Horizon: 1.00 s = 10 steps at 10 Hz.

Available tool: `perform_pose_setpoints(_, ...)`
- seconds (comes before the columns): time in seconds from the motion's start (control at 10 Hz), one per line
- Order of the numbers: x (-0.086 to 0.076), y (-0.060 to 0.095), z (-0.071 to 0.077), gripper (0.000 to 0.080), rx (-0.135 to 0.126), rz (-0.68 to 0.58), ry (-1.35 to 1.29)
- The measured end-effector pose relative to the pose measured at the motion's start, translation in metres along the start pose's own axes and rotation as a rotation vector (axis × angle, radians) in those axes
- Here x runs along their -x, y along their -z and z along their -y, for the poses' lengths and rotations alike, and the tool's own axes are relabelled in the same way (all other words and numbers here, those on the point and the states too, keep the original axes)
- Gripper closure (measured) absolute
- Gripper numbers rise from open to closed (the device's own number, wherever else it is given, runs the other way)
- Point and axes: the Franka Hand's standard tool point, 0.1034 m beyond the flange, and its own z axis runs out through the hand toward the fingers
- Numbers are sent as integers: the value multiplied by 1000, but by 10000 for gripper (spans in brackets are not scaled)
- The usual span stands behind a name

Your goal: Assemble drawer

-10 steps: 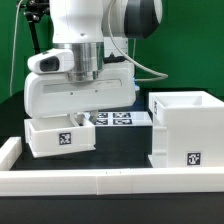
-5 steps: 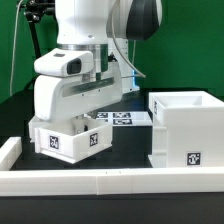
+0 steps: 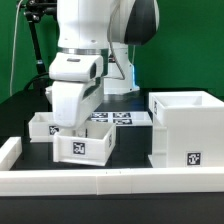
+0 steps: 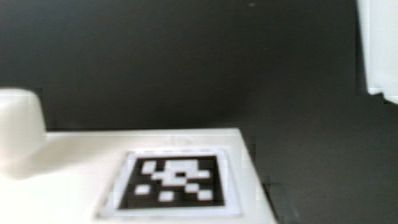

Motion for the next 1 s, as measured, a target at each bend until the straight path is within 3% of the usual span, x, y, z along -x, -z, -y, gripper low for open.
perform_pose_setpoints(0.3,-24,4,-11,757,-3,17,166)
perform_pose_setpoints(0.7,-18,-3,-9,757,-22,19,187)
perform_pose_setpoints(1.0,-39,-7,-21,757,-20,9,169)
